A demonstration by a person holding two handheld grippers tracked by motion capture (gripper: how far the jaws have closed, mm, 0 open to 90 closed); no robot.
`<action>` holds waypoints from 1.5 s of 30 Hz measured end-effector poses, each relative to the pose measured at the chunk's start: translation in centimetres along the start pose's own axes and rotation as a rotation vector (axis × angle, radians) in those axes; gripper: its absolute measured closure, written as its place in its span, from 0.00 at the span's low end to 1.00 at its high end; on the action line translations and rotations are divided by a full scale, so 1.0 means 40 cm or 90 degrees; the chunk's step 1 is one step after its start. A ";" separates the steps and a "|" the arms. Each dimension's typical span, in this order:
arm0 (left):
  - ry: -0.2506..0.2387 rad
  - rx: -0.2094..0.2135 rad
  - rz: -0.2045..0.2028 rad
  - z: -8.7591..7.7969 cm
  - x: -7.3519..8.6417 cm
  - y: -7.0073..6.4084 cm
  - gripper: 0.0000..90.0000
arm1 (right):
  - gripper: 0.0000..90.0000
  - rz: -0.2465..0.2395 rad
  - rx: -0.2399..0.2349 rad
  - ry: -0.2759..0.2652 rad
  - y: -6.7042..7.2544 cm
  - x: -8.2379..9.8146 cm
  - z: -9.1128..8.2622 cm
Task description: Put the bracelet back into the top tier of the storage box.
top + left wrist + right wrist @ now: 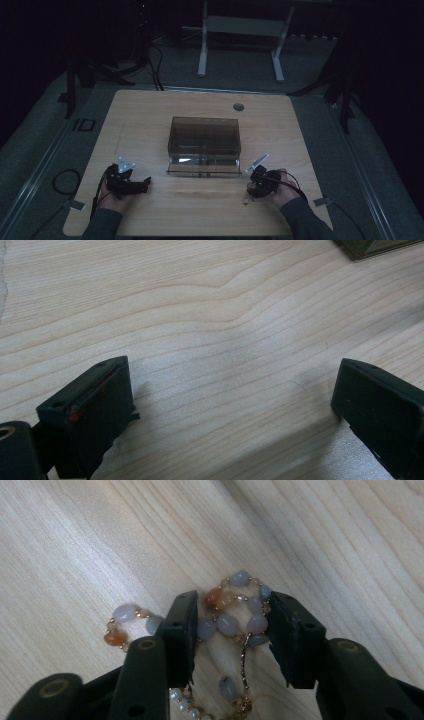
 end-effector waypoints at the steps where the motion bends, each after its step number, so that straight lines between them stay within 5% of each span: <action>1: 0.000 0.000 0.000 0.000 0.000 0.000 0.04 | 0.66 0.001 0.000 0.002 -0.001 0.001 -0.001; 8: 0.000 0.000 0.000 0.000 0.000 0.000 0.04 | 0.78 -0.003 0.002 0.016 -0.003 0.001 -0.004; 24: 0.000 0.000 0.000 0.000 0.000 0.000 0.04 | 0.88 -0.015 -0.008 0.049 0.004 -0.005 -0.010; 38: -0.001 0.001 -0.001 0.000 0.000 -0.001 0.04 | 0.88 -0.062 0.006 0.089 0.015 -0.009 -0.003; 45: -0.001 0.001 -0.001 0.000 0.000 -0.001 0.04 | 0.90 -0.055 0.008 0.089 0.014 -0.009 -0.005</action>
Point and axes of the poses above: each handheld gripper's, and its own axes: z roughly forward along the jaws, x roughly out of its underside, y roughly to its left, the point moved 6 cm from there along z, roughly forward along the jaws, and after that the axes turned 5 degrees about -x, right-handed, at the moved point
